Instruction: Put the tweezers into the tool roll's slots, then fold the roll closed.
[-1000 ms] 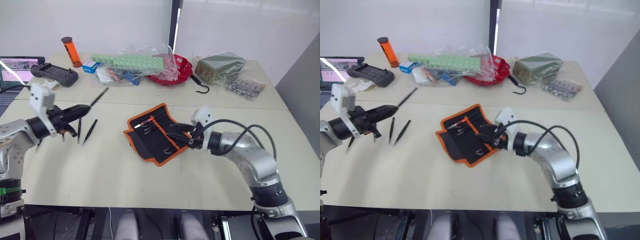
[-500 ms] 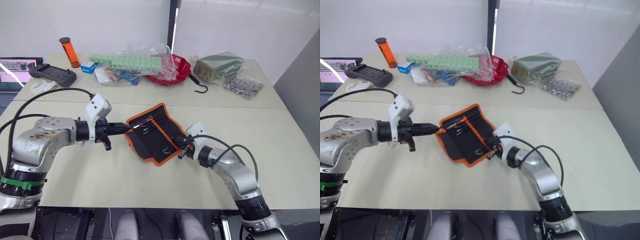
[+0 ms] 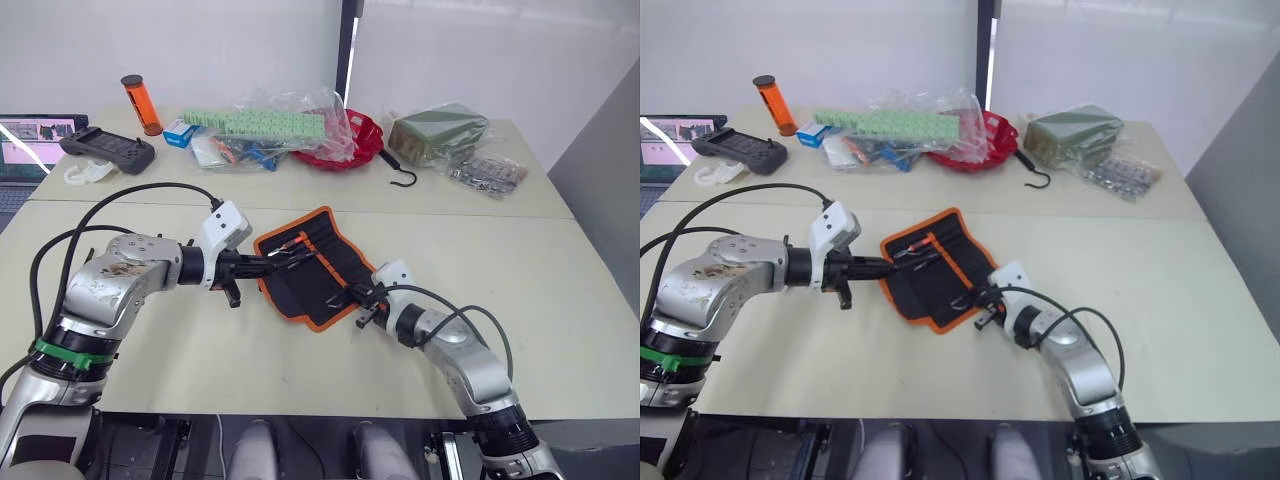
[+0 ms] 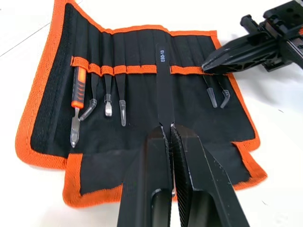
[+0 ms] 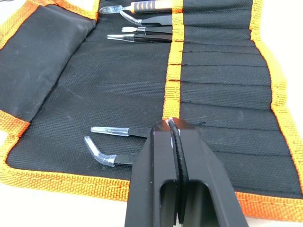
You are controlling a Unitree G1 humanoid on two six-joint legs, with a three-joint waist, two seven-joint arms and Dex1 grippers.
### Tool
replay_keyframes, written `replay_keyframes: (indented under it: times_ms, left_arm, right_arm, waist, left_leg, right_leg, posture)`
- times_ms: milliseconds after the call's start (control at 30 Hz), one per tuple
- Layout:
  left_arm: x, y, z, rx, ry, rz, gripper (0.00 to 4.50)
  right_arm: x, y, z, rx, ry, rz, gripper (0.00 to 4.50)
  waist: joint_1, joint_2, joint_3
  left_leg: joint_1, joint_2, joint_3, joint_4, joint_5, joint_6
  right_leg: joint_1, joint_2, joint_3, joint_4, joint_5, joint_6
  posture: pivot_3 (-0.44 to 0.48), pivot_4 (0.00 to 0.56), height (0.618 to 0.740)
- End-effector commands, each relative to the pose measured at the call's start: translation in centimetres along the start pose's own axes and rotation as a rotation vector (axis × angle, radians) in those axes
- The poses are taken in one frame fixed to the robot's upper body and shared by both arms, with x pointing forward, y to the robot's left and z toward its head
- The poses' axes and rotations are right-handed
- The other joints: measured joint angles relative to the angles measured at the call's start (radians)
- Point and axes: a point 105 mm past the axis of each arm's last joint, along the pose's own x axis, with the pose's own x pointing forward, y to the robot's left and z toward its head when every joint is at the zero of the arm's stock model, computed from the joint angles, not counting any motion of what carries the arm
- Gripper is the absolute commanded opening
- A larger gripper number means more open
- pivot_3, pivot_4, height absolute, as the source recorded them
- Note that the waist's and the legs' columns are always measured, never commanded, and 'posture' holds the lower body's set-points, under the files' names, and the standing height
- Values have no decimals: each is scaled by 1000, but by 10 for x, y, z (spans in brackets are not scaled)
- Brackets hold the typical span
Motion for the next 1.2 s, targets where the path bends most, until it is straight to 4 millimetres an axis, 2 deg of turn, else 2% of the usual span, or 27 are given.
replay_keyframes:
  times_ms: [33, 233, 467, 733, 1200]
  left_arm:
    - [7, 4, 4, 55, 23, 12, 0]
    - [27, 10, 1, 51, 77, 31, 0]
    - [25, 15, -8, 63, 135, 40, 0]
    - [25, 18, -8, 43, 130, 61, 0]
    - [43, 30, -2, 10, 124, 120, 0]
  right_arm:
    - [0, -3, -12, 14, 43, -24, 30]
    - [2, -4, -14, 35, 49, -36, 30]
    - [2, -2, -15, 46, 54, -32, 30]
    - [4, -1, -15, 48, 56, -19, 30]
    - [5, 3, -15, 52, 56, -1, 30]
  waist:
    - [-1, 0, 0]
    - [2, 0, 0]
    - [-3, 0, 0]
    - [-3, 0, 0]
    - [-3, 0, 0]
  left_leg:
    - [0, 0, 0, 0, 0, 0]
    - [0, 0, -2, 3, 0, 0]
    - [0, 0, -4, 3, 0, 0]
    - [0, 0, -5, 4, 0, 0]
    - [0, 0, -8, 5, 0, 0]
  right_leg:
    - [0, 0, 0, 0, 0, 0]
    - [2, 2, 1, 0, 0, 0]
    - [3, 4, 2, 1, 0, 0]
    - [4, 4, 2, 1, 0, 0]
    - [6, 5, 3, 1, 0, 0]
  posture:
    - [0, 150, 737]
    - [0, 150, 737]
    - [0, 150, 737]
    - [0, 150, 737]
    - [0, 150, 737]
